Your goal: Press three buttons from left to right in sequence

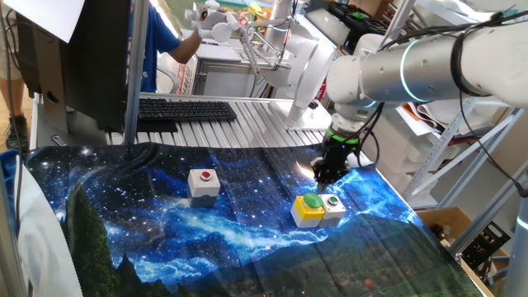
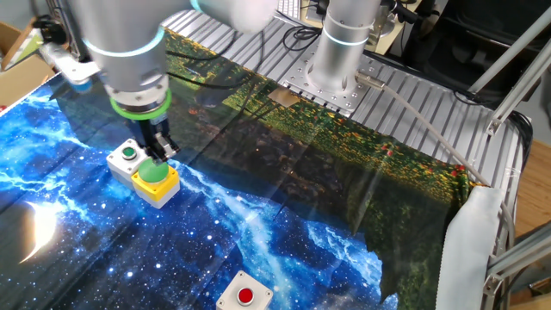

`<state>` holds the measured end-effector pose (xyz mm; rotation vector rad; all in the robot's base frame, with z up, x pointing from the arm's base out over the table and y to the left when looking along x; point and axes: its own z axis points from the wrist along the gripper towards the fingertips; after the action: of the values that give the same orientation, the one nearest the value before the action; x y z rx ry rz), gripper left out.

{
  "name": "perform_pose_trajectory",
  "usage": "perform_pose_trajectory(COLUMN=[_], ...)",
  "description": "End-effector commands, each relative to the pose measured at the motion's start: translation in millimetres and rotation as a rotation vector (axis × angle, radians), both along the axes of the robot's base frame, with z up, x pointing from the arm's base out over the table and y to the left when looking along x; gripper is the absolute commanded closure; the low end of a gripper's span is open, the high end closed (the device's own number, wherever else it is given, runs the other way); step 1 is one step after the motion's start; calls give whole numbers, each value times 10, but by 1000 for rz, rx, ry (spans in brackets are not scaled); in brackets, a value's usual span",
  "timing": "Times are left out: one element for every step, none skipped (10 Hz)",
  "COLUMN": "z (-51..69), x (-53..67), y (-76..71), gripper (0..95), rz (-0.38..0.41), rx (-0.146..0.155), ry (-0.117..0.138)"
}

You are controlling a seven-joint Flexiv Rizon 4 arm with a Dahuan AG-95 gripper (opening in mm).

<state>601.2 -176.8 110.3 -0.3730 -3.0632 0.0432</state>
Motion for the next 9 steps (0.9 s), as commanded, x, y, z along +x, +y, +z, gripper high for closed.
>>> perform_pose_trajectory(z=[-38, -43, -58, -73, -84, -113, -128, -162, -198], x=[-52, -60, -61, -54, -51, -40, -35, -25, -14], y=[34, 39, 46, 52, 56, 67, 72, 84, 96], gripper=[950, 950, 950, 950, 950, 950, 950, 950, 950], rz=[-14, -16, -19, -19, -20, -19, -20, -21, -21], rx=[-5, -6, -4, -5, -5, -4, -3, -2, -2], ry=[-13, -15, -14, -15, -15, -19, -20, -22, -27])
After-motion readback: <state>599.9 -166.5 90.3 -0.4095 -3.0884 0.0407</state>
